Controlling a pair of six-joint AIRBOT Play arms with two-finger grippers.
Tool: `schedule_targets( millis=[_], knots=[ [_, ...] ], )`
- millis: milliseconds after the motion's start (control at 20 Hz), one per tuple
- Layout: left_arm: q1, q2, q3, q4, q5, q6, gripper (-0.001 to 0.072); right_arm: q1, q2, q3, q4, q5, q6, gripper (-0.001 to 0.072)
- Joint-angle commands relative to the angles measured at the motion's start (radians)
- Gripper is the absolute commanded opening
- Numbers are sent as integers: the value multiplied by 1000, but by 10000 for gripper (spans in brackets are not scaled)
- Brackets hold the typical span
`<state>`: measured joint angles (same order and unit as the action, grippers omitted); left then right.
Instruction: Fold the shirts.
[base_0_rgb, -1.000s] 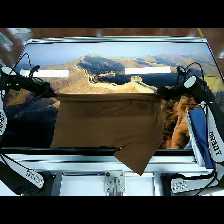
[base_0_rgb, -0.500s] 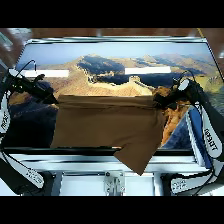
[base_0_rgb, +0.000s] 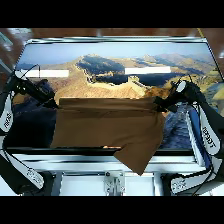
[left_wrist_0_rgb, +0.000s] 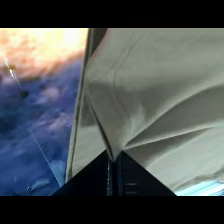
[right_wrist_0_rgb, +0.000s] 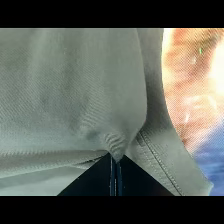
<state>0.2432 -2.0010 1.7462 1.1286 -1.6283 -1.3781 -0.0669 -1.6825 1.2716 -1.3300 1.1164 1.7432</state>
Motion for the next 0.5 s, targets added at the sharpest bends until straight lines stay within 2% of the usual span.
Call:
schedule_targets(
  millis=[0, 50, 100, 150, 200, 350, 400, 450],
  knots=[
    [-17, -15, 0, 4, -3, -8, 45, 1, -9, 1, 19, -13, 7, 121],
    [-17, -14, 1, 1, -6, -16, 111, -1, -8, 3, 21, -13, 6, 289],
    [-14, -13, 3, 1, -15, -28, 302, -1, -5, 7, 21, -12, 1, 483],
    [-6, -8, 3, 1, -29, -42, 435, 0, 8, 15, 24, 6, -30, 518],
    [3, 2, 4, 1, -44, -52, 474, -1, 30, 26, 21, 32, -64, 518],
    [58, 72, 4, 2, -114, -47, 474, -32, 135, 75, -46, 164, -145, 532],
    [83, 101, 2, 2, -140, -45, 473, -62, 178, 86, -90, 236, -161, 615],
    [113, 136, -3, 2, -162, -45, 474, -101, 216, 86, -123, 314, -183, 622]
  ],
)
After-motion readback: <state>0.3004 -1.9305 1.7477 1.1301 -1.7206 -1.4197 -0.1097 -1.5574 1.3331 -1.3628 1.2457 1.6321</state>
